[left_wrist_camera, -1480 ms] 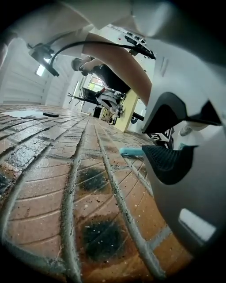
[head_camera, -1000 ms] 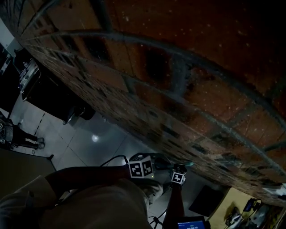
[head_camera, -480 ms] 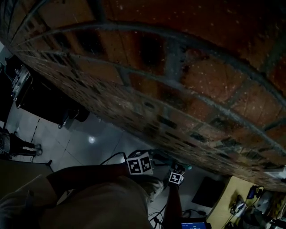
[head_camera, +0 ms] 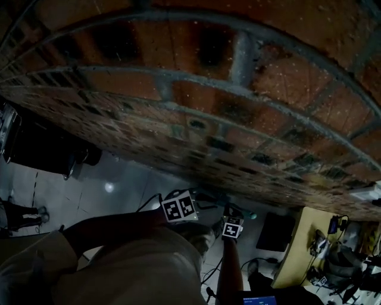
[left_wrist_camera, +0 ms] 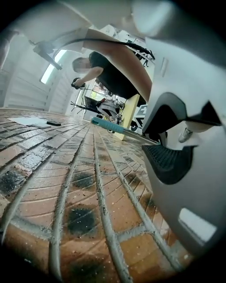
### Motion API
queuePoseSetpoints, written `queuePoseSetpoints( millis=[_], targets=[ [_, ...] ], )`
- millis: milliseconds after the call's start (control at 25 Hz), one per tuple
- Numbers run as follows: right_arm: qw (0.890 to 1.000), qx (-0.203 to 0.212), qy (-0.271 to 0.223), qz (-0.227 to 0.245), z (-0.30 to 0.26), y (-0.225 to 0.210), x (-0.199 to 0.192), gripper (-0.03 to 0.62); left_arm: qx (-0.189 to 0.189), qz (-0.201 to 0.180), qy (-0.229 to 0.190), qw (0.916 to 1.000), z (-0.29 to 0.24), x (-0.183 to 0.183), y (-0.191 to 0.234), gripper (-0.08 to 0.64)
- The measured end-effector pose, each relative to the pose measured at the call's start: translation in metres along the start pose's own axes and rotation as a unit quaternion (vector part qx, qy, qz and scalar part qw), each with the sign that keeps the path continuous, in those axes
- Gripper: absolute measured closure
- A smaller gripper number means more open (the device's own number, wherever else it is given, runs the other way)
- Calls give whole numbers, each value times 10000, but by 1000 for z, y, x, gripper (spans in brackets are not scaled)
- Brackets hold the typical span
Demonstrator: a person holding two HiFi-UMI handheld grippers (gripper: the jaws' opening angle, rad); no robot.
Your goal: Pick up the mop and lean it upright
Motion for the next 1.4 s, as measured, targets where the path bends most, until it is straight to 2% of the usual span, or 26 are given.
queuePoseSetpoints(
  millis=[360, 560, 840, 1200, 1400],
  targets=[
    [9983, -489, -187, -250, 49, 23, 10, 489, -329, -161, 89, 9993, 18, -12, 3, 459],
    [9962, -616, -350, -498, 73, 30, 16, 490, -355, -131, 49, 9993, 29, -12, 5, 459],
    [9884, -994, -762, -862, 122, 38, 37, 491, -671, -385, 5, 9970, 32, -5, -1, 460],
    [9800, -1344, -1151, -912, 181, 44, 66, 490, -908, -585, -237, 9939, 46, 10, -15, 463],
    [9789, -1377, -1254, -844, 210, 42, 74, 491, -944, -493, -404, 9935, 49, 24, -20, 462]
  ],
)
Point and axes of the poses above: the fingertips, and each gripper's own axes: z backward along the fingers, y to its left, x out of its top, the point moved 10 cm from there along z, backward along the fingers, and after that the axes turned 11 degrees about z, right-handed, at the moved point
